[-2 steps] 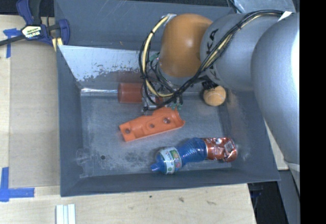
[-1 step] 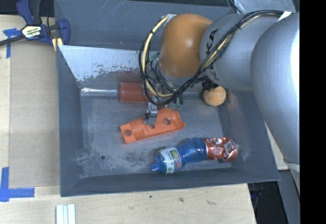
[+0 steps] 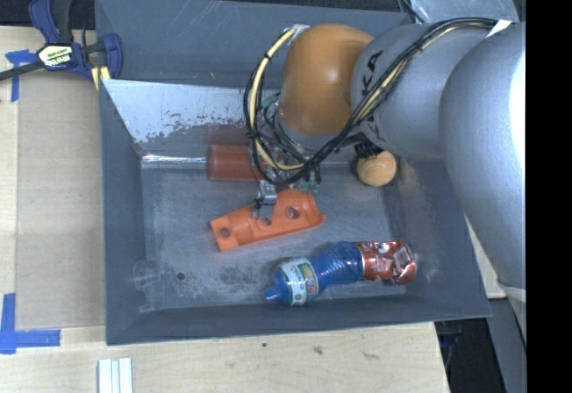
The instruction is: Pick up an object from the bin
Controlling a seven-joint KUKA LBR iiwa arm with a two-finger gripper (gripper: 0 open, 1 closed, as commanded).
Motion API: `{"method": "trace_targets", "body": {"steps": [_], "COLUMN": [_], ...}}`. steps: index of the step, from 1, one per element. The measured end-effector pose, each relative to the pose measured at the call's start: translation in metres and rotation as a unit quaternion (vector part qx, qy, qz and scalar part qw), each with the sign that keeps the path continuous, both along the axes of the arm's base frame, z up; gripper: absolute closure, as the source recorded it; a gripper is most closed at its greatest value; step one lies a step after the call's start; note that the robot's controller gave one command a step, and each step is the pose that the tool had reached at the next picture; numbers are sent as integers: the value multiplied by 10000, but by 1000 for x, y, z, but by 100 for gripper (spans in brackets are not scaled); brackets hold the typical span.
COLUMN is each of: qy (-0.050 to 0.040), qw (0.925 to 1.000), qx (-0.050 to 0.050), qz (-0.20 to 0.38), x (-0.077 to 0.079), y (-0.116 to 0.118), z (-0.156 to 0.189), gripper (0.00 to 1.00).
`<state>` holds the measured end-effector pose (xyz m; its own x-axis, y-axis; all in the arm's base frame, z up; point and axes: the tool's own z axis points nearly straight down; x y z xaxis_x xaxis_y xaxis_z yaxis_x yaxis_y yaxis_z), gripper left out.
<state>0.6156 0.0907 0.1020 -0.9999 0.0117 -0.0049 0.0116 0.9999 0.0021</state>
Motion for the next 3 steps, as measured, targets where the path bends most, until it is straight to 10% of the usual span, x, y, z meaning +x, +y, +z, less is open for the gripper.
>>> {"method": "trace_targets", "body": {"steps": [1, 2, 3], "qy": [-17, -16, -32], "qw": [9962, 9962, 9931], "qx": [0, 0, 0], "qz": [871, 870, 1170], "x": [-72, -72, -75], "y": [5, 5, 4], "z": [-31, -31, 118], "gripper": [100, 100, 100]}}
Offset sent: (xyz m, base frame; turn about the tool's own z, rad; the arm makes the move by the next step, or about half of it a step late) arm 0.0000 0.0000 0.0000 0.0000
